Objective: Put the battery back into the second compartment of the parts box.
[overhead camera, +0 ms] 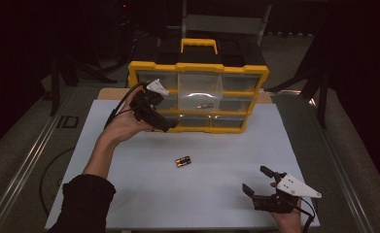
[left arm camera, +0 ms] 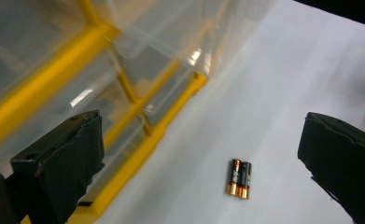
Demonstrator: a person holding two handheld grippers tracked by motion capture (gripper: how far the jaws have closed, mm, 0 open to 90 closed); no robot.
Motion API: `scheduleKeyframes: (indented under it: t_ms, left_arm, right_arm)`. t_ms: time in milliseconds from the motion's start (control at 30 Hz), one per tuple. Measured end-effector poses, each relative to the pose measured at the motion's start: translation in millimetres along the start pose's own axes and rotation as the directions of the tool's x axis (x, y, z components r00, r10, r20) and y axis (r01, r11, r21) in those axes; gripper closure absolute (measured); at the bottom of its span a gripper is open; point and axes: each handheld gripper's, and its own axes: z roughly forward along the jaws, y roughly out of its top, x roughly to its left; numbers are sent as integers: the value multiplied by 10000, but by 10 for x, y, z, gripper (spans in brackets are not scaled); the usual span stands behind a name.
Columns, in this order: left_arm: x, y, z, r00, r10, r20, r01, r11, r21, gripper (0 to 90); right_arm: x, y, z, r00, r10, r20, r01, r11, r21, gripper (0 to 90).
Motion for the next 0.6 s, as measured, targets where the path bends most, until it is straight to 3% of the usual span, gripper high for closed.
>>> scheduleKeyframes:
  t_ms: [233, 433, 600]
  left_arm:
    - [-56, -173, 183, 9999, 19, 144, -19, 10000, 28, 14]
    - [-124, -363, 380, 9999, -92, 76, 93, 9997, -240, 17]
    - [-158, -535, 609, 9999, -132, 50, 132, 9998, 144, 29]
  right_arm:
    - [8, 1, 2, 10000, -32, 37, 32, 10000, 16, 87]
    - [8, 0, 4, 10000, -55, 3, 55, 10000, 23, 88]
    - [7, -1, 8, 10000, -42, 31, 42, 10000, 22, 88]
